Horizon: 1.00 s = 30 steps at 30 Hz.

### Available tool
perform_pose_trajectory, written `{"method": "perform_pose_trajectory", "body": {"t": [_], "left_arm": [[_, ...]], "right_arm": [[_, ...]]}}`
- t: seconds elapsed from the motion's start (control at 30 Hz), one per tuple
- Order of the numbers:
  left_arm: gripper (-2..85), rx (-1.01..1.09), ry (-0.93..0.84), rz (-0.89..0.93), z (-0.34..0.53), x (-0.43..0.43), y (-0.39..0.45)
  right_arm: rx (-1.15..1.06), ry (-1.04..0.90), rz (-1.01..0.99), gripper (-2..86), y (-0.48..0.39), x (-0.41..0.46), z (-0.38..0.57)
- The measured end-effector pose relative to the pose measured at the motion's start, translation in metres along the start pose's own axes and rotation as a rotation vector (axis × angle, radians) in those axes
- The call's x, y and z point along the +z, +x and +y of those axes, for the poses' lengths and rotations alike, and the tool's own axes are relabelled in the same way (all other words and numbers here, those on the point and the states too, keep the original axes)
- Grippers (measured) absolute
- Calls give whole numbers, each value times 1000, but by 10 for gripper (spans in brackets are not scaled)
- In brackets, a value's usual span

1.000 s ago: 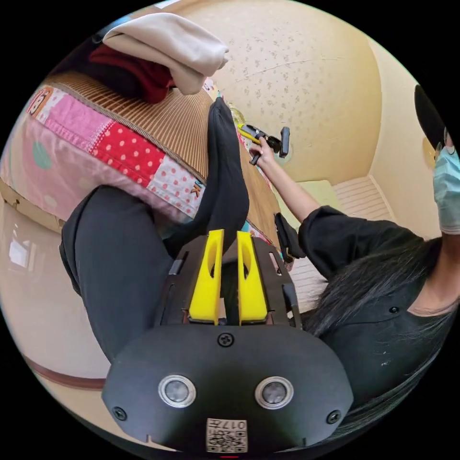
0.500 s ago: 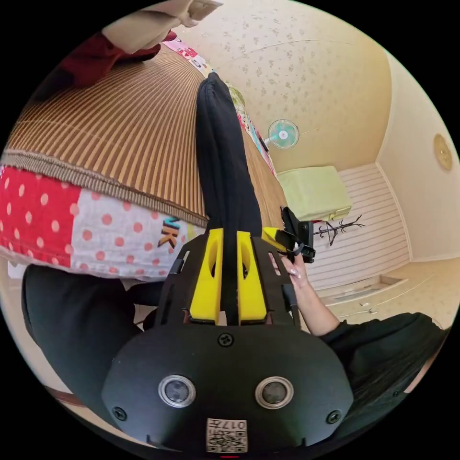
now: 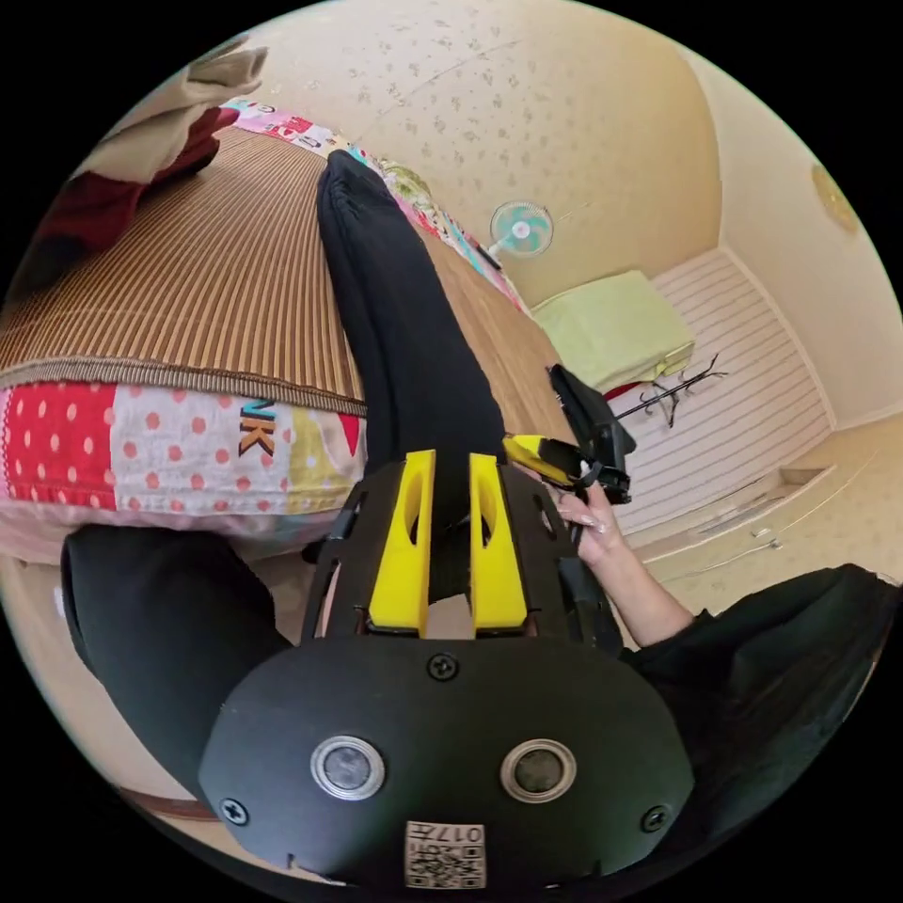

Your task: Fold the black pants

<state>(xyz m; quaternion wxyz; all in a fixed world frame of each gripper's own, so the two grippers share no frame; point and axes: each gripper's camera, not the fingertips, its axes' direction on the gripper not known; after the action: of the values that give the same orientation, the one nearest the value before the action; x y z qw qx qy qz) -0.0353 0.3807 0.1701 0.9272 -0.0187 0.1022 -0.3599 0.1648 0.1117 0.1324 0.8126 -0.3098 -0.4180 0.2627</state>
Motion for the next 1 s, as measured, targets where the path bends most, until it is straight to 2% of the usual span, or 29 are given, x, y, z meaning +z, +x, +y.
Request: {"method": "perform_pose_trajectory", "body": {"t": [0.2,0.33,0.43,0.6,0.73,0.77,0.9,1.0], "left_arm": [[76,18,14,-52,1,20,14],[66,57,61,-134,11,28,27],[50,63,2,-150,4,40,29],[-1,-6,-40,-40,-4,43,14],[-8,-11,43,59,4,-3,18],[-8,-6,49,58,5,-7,19],[-7,-99,-21,-14,10,1,2],[1,-127,24,60,13,-13,-9]], "right_arm": [[-76,171,144,97,-23,-20,0],[-55,63,160,86,-16,-3,-9],[-71,20,150,58,-20,6,-8],[-54,45,187,35,-44,2,-12],[-115,110,14,33,-67,-15,-9],[-119,87,-12,34,-67,-13,-11],[-3,-95,134,45,-43,14,-18],[6,-68,72,61,-36,-2,-18]]}}
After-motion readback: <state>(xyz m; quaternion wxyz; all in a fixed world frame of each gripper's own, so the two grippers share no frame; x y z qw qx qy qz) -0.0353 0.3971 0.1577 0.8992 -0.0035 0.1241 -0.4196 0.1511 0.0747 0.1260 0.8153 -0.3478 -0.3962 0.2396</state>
